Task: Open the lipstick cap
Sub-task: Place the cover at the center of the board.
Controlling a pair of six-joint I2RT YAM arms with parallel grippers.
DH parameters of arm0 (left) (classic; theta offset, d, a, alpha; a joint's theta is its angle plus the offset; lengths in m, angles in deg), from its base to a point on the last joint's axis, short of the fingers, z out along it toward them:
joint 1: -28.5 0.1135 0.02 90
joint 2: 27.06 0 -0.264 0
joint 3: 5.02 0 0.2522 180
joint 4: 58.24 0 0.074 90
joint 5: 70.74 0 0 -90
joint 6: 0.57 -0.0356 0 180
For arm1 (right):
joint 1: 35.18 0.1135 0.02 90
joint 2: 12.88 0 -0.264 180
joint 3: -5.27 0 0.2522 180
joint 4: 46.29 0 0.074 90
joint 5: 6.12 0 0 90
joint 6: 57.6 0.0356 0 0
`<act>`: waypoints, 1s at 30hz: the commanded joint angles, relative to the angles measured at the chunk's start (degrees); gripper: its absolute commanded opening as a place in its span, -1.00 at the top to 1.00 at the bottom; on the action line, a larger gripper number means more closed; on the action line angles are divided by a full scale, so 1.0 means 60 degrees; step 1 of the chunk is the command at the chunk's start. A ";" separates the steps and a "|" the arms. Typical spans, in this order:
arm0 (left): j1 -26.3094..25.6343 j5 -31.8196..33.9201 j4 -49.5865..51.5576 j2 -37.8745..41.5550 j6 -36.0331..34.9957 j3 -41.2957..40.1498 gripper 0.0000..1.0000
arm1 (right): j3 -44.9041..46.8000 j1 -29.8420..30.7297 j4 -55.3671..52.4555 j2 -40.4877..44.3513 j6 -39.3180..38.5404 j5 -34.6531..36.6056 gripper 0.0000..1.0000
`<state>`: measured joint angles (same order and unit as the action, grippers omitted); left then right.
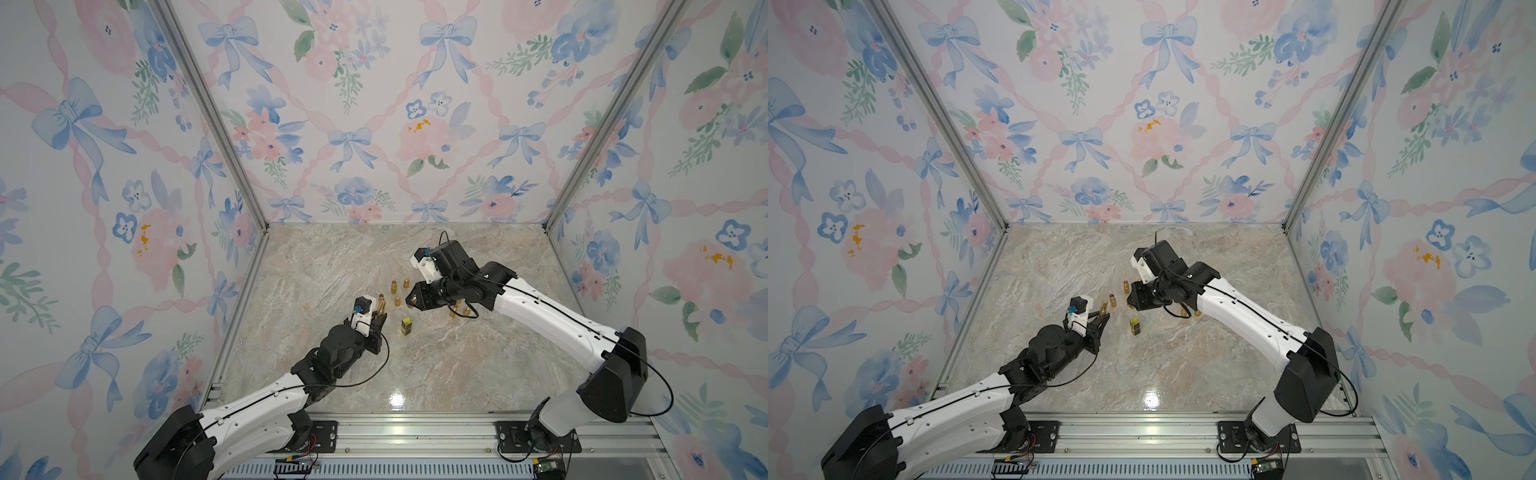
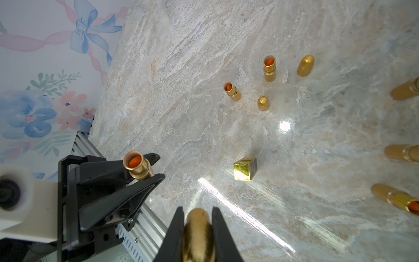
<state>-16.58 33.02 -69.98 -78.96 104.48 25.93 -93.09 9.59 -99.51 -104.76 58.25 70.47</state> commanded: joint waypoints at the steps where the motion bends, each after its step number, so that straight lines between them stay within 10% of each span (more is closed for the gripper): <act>1: 0.0219 0.0625 0.0319 0.0353 0.0608 -0.0305 1.00 | -0.0709 0.0402 -0.0326 -0.0670 -0.0353 0.0889 0.63; 30: 0.0910 0.2084 0.0924 0.1648 0.1658 -0.1237 1.00 | -0.2291 0.1878 0.0676 -0.4702 -0.0481 0.3399 0.64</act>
<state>-11.55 44.17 -64.49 -69.76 113.37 19.46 -106.16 20.19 -97.43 -131.40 55.08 88.81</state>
